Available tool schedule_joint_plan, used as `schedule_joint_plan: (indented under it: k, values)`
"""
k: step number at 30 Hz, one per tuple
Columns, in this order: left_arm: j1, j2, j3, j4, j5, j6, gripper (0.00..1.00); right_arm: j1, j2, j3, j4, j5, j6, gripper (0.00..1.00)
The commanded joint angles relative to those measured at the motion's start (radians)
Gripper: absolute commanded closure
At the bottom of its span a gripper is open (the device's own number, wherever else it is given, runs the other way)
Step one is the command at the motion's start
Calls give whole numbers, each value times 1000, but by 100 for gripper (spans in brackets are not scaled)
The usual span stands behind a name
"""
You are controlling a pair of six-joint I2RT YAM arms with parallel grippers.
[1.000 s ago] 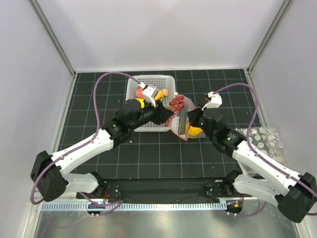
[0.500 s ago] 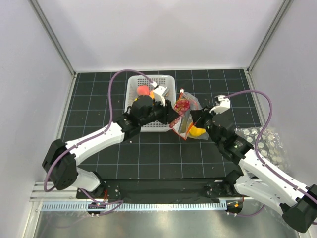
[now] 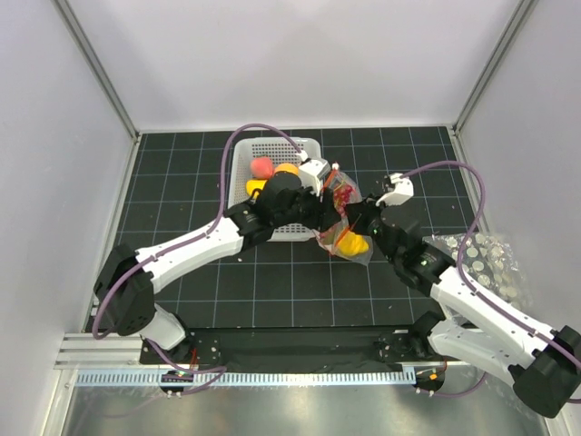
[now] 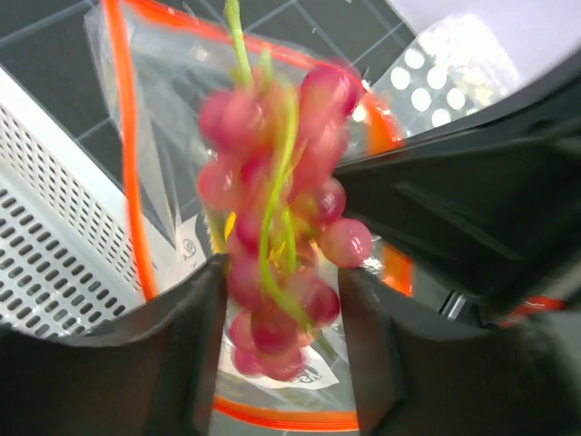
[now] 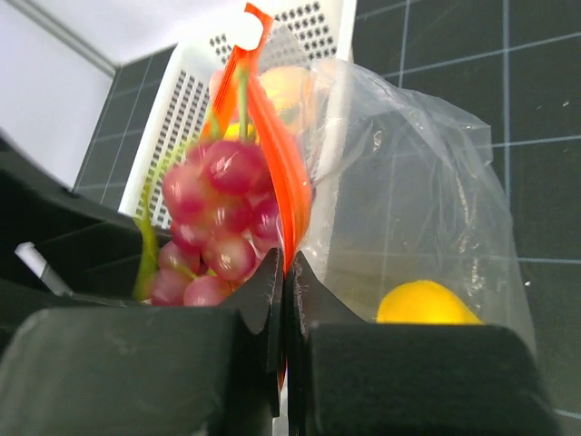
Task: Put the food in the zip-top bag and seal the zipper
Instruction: Place the fake fruit in the zipper food storage bag, then pick up the fake fruit from the bin.
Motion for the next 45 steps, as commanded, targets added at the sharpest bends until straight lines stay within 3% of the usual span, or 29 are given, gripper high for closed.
schedule_joint_plan:
  k: [1, 5, 15, 20, 24, 28, 32, 37, 45]
  values:
    - [-2, 39, 74, -52, -21, 13, 42, 1, -74, -10, 74, 39, 11, 99]
    - [-2, 30, 74, -58, -25, 18, 24, 0, -110, -27, 62, 99, 27, 99]
    - [-2, -93, 27, -55, -62, 72, 14, 1, -67, 10, -38, 220, 47, 99]
    - [36, -137, -19, -61, -261, 31, 3, 1, -84, 13, -67, 277, 47, 99]
    - [151, -78, 20, -159, -303, -80, 1, 3, -108, 6, -61, 280, 42, 99]
    - [222, 60, 126, -311, -379, -65, 1, 1, -110, 1, -58, 283, 39, 99]
    - [225, 206, 203, -341, -689, 67, 0, 1, -91, -5, -43, 283, 36, 99]
    - [225, 283, 226, -292, -660, 135, 0, 1, -64, 4, -44, 271, 28, 99]
    - [229, 424, 370, -342, -742, 60, 0, 1, -61, 3, -32, 257, 24, 99]
